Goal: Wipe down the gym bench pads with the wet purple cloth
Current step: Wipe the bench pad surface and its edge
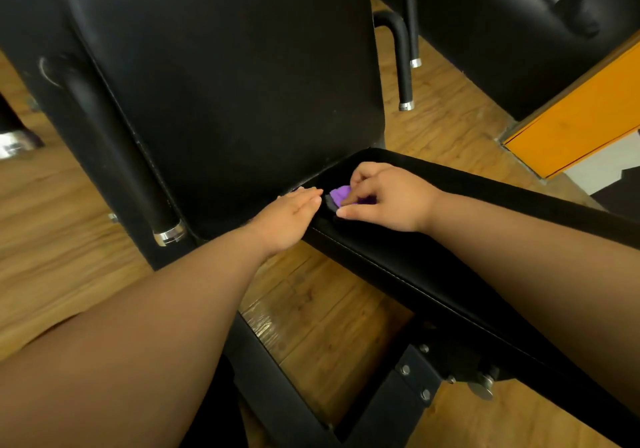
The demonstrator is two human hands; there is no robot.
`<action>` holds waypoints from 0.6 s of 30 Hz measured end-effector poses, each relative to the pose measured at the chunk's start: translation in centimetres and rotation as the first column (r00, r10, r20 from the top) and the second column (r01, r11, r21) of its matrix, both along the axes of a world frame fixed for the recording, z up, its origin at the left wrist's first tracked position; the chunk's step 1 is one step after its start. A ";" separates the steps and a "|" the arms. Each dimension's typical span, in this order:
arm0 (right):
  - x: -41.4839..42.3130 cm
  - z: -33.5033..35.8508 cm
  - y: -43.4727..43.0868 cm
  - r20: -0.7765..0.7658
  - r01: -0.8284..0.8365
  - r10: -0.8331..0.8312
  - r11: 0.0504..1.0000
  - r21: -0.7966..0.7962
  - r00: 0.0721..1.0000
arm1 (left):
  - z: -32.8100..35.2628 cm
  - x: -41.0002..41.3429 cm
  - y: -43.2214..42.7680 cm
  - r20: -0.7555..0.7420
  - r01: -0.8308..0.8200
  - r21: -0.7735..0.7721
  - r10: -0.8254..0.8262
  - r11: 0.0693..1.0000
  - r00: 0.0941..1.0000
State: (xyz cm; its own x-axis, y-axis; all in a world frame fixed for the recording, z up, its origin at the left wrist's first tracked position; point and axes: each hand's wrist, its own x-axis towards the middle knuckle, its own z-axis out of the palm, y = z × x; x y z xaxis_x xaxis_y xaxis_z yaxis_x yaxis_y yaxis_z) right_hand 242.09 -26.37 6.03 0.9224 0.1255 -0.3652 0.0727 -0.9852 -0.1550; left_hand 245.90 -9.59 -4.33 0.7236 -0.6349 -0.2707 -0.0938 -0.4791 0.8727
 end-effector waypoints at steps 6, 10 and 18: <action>-0.1 -1.5 -1.5 0.015 0.075 -0.076 0.995 0.063 0.997 | -2.5 -0.7 -1.0 0.185 -0.053 0.049 0.043 0.997 0.982; 0.8 -2.3 -1.3 -0.003 0.042 -0.042 0.998 0.044 0.999 | -3.0 -0.9 -1.5 0.133 -0.102 0.001 0.101 0.995 0.986; 0.6 -2.6 -1.7 0.020 0.086 -0.087 0.995 0.048 0.996 | -3.3 -0.5 -1.4 0.153 -0.079 -0.024 0.082 0.997 0.985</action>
